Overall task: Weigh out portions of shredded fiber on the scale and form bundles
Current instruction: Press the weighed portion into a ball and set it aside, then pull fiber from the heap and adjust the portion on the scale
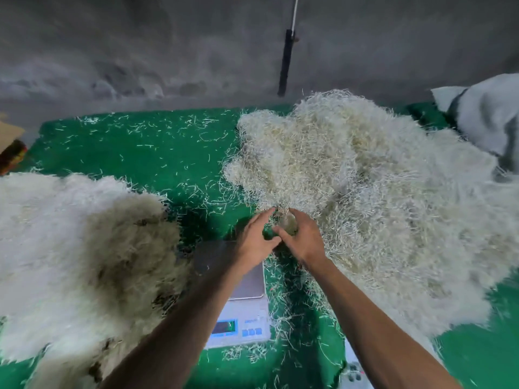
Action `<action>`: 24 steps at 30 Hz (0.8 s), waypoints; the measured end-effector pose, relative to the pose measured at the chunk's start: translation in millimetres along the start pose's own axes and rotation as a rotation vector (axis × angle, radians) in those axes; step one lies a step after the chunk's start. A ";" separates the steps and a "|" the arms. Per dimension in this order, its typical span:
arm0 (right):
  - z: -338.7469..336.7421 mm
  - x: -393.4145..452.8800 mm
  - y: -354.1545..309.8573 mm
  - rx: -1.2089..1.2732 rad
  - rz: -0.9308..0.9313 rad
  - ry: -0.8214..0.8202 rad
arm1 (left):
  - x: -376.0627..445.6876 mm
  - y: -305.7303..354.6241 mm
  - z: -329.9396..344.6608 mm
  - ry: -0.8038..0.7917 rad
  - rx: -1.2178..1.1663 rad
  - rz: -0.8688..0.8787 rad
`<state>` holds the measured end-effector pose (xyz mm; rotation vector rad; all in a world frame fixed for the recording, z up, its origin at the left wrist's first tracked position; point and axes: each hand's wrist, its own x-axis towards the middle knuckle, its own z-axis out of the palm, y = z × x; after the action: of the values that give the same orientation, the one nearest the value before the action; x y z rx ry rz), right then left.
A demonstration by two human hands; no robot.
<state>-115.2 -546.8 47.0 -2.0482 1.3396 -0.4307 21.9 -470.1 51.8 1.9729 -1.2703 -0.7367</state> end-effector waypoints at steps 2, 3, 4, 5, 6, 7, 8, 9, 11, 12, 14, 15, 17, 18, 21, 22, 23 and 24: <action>7.6 24.1 13.6 -0.089 -0.021 -0.023 | 24.0 -5.0 13.0 -0.032 0.023 -0.012; 12.0 36.6 19.9 -0.131 -0.046 -0.029 | 35.4 -7.2 18.6 -0.051 0.047 -0.024; 16.5 48.1 25.9 -0.171 -0.070 -0.035 | 46.5 -9.7 24.3 -0.071 0.071 -0.036; 21.4 59.3 31.8 -0.213 -0.086 -0.048 | 57.6 -12.0 30.6 -0.093 0.086 -0.048; 27.1 69.2 37.9 -0.254 -0.088 -0.069 | 68.9 -15.0 37.7 -0.118 0.089 -0.061; 34.1 76.5 44.0 -0.282 -0.075 -0.088 | 78.8 -18.2 44.9 -0.148 0.082 -0.080; 39.3 79.2 47.5 -0.293 -0.058 -0.094 | 85.0 -18.8 50.3 -0.175 0.064 -0.107; 46.7 81.5 53.0 -0.290 -0.045 -0.091 | 91.7 -20.2 56.9 -0.196 0.033 -0.152; 59.4 81.6 60.8 -0.281 -0.040 -0.045 | 102.7 -22.1 67.4 -0.204 -0.074 -0.270; 64.6 79.9 63.7 -0.271 -0.029 -0.013 | 106.3 -23.3 71.3 -0.197 -0.121 -0.327; 69.7 74.6 64.9 -0.190 0.000 0.041 | 109.3 -22.1 75.9 -0.170 -0.203 -0.424; 69.1 70.5 63.1 -0.123 -0.001 0.060 | 108.9 -19.6 75.9 -0.162 -0.294 -0.486; 64.4 58.6 53.7 -0.025 -0.067 0.072 | 107.2 -10.9 70.9 -0.191 -0.547 -0.621; 60.5 50.8 47.6 -0.008 -0.112 0.065 | 105.3 -5.8 66.5 -0.193 -0.643 -0.664; 44.9 25.0 34.8 0.117 -0.187 0.058 | 93.3 8.6 49.9 -0.054 -0.654 -0.679; 37.2 16.7 29.7 0.201 -0.183 0.082 | 87.1 12.9 44.6 -0.011 -0.656 -0.645; 28.7 10.0 24.0 0.310 -0.164 0.131 | 78.6 18.8 38.2 -0.001 -0.668 -0.603; 20.6 5.2 16.9 0.417 -0.115 0.191 | 68.2 24.0 31.3 0.001 -0.674 -0.554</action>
<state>-112.7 -549.1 20.1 -1.7707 1.1252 -0.8960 10.3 -547.6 44.3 1.7282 -0.3567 -1.2335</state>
